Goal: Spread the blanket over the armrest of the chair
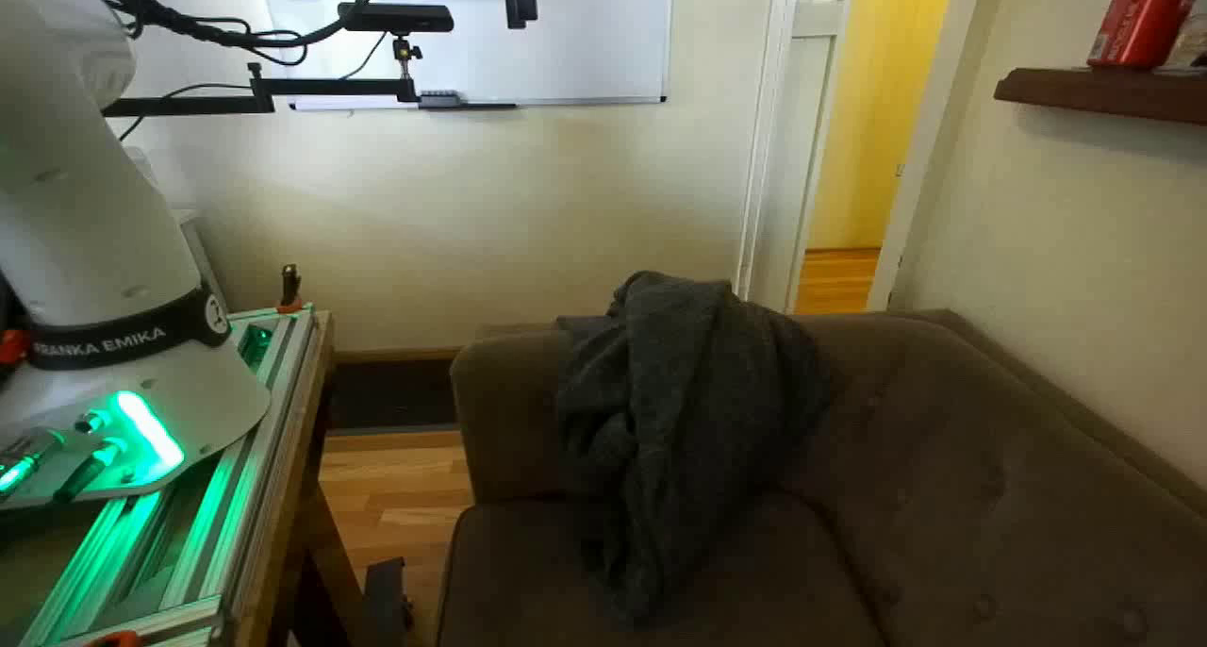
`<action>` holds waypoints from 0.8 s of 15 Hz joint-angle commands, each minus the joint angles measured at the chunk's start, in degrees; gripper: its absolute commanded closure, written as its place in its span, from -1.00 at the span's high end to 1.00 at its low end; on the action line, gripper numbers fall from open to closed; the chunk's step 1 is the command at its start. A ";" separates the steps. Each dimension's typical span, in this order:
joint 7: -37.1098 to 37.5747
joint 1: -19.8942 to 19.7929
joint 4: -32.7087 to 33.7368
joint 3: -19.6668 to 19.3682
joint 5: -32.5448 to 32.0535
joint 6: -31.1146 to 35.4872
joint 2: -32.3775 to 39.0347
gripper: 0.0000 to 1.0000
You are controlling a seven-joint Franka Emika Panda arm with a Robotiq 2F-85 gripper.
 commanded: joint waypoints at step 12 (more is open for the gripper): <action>-1.64 -0.96 -4.03 -4.24 -0.22 30.17 16.93 1.00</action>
